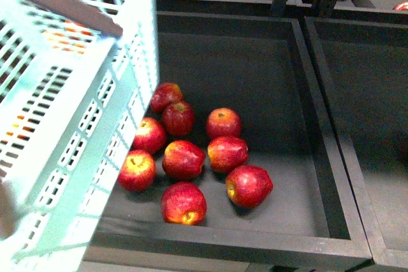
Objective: Pick mango and avocado into basket
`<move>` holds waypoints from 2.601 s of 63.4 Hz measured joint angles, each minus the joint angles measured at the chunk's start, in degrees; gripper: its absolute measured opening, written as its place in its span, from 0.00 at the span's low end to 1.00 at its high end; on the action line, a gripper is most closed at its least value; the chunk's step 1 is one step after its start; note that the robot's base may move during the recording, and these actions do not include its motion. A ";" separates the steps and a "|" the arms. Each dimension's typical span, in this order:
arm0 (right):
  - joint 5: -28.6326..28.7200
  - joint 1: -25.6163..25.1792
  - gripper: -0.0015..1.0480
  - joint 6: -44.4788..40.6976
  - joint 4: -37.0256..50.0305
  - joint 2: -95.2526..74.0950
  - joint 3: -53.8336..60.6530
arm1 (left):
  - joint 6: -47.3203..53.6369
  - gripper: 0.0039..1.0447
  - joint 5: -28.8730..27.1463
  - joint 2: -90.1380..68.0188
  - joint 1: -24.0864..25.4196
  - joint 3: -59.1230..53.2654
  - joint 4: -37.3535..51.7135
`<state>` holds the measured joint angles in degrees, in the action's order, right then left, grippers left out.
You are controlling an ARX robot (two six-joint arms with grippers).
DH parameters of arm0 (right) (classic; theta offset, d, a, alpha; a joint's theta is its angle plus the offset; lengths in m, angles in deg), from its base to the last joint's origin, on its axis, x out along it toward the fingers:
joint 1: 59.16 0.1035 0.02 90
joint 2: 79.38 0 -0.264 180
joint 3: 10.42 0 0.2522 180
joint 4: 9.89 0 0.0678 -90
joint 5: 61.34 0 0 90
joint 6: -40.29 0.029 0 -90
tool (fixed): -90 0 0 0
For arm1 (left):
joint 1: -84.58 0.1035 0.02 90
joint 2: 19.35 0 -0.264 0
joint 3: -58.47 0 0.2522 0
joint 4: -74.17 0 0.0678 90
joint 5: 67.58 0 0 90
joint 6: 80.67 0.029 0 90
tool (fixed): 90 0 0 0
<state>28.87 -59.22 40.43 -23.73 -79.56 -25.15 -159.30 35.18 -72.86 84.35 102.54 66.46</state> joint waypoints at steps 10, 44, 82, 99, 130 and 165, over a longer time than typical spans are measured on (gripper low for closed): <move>-0.07 0.00 0.92 0.00 0.00 0.00 0.00 | 31.06 0.13 14.64 -15.58 0.66 8.02 8.70; -0.20 0.00 0.92 0.02 0.00 0.00 0.00 | 32.41 0.13 13.31 -55.32 -19.04 47.08 -3.21; -0.20 0.00 0.92 0.02 0.00 0.00 0.00 | 28.15 0.13 17.68 -49.46 -26.29 46.14 -7.93; -4.44 -1.84 0.92 8.90 -14.91 -11.02 -6.93 | 28.48 0.13 17.18 -49.13 -26.36 45.81 -7.93; 5.42 -29.57 0.92 -1.57 24.11 -93.96 -32.96 | 28.65 0.13 17.18 -49.13 -26.40 45.72 -7.93; 0.85 -25.20 0.92 -1.07 13.75 -137.52 -70.69 | 28.63 0.13 17.22 -49.13 -26.38 45.72 -7.93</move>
<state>29.72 -84.42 39.36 -9.98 -217.09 -95.83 -130.67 52.40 -122.00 57.97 148.26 58.52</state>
